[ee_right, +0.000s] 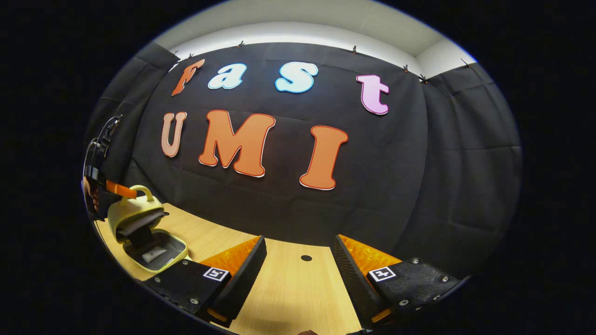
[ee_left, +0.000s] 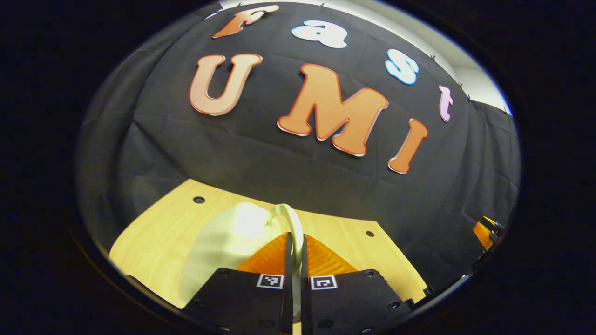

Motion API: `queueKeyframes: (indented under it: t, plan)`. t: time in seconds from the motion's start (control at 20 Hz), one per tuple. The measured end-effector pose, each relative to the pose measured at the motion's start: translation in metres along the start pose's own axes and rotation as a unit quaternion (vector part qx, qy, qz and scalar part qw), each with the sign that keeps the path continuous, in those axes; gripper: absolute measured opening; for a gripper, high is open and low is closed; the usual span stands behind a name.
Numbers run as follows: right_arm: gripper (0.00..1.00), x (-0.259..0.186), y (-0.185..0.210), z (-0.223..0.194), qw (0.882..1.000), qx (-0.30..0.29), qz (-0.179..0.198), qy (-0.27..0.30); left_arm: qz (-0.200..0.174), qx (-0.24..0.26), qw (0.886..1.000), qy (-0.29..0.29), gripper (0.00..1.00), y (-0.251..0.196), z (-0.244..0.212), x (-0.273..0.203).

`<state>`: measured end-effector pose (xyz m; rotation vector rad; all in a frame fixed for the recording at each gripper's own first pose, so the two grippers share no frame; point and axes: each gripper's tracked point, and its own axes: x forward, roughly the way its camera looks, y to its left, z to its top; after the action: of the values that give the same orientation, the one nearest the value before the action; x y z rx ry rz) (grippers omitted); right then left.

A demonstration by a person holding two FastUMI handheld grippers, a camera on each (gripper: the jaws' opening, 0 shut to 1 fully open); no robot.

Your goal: First open the suitcase, pack the skin care products into it, and then close the suitcase.

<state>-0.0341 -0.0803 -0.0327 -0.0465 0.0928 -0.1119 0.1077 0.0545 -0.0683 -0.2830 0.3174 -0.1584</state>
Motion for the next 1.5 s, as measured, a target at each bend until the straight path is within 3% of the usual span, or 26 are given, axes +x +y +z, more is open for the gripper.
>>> queueKeyframes:
  t: [0.25, 0.7, 0.75, 0.9, 0.95, 1.05, 1.25, 1.5]
  plan:
    - [0.94, 0.004, 0.003, -0.016, 1.000, -0.002, 0.020, 0.009, -0.026, 0.010, 0.997, 0.066, 0.07, -0.052, -0.075, 0.031]
    - [0.94, 0.005, 0.028, -0.024, 0.998, -0.003, 0.064, 0.011, -0.004, 0.073, 0.984, 0.162, 0.07, -0.078, -0.173, 0.074]
    - [0.94, 0.005, 0.032, -0.024, 0.998, -0.001, 0.070, 0.010, -0.005, 0.084, 0.980, 0.181, 0.11, -0.080, -0.184, 0.075]
    - [0.94, 0.006, 0.041, -0.020, 0.997, 0.002, 0.078, 0.004, -0.047, 0.080, 0.978, 0.188, 0.17, -0.111, -0.201, 0.071]
    - [0.94, 0.007, 0.042, -0.017, 0.997, 0.001, 0.077, 0.002, -0.048, 0.088, 0.979, 0.178, 0.25, -0.118, -0.196, 0.069]
    - [0.94, 0.007, 0.048, -0.008, 0.997, 0.001, 0.080, -0.007, -0.054, 0.100, 0.982, 0.148, 0.31, -0.130, -0.172, 0.063]
    - [0.94, 0.007, 0.064, 0.015, 0.996, -0.006, 0.086, -0.032, -0.078, 0.056, 0.990, 0.106, 0.76, -0.161, -0.120, 0.048]
    - [0.94, 0.002, 0.082, 0.033, 0.995, -0.009, 0.093, -0.045, -0.084, 0.039, 0.996, -0.004, 0.78, -0.179, -0.018, 0.022]
